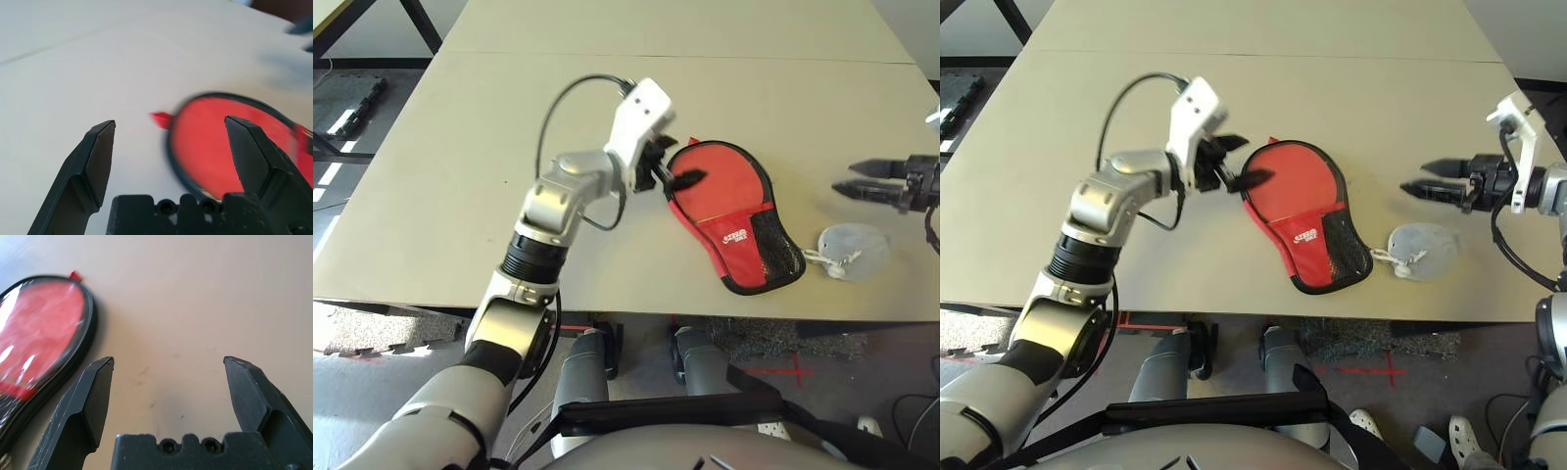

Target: Store the ping-pong paddle in its case and zip it.

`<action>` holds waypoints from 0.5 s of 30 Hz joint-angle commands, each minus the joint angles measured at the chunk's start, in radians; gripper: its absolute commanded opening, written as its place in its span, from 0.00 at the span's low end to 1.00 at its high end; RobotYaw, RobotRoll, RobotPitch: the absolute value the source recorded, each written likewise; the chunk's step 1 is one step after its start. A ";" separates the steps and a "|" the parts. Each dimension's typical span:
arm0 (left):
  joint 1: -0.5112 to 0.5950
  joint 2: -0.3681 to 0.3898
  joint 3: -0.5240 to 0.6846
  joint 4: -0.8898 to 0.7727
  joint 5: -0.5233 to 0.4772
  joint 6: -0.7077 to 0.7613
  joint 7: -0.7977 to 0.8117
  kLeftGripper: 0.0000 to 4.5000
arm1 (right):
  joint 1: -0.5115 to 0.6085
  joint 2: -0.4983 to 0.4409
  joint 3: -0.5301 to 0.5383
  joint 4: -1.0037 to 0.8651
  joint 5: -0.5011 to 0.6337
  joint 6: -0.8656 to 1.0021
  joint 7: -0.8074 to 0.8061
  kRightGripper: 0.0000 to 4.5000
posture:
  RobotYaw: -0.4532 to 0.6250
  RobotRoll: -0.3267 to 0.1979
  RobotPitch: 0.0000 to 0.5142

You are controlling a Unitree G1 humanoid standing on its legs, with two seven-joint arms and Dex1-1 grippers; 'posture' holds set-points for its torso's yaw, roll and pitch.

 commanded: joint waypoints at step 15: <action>0.145 0.095 0.294 0.395 0.056 -0.638 0.489 1.00 | 0.050 0.090 -0.322 0.130 -0.094 -0.282 -0.586 0.99 | 0.30 0.62 0.31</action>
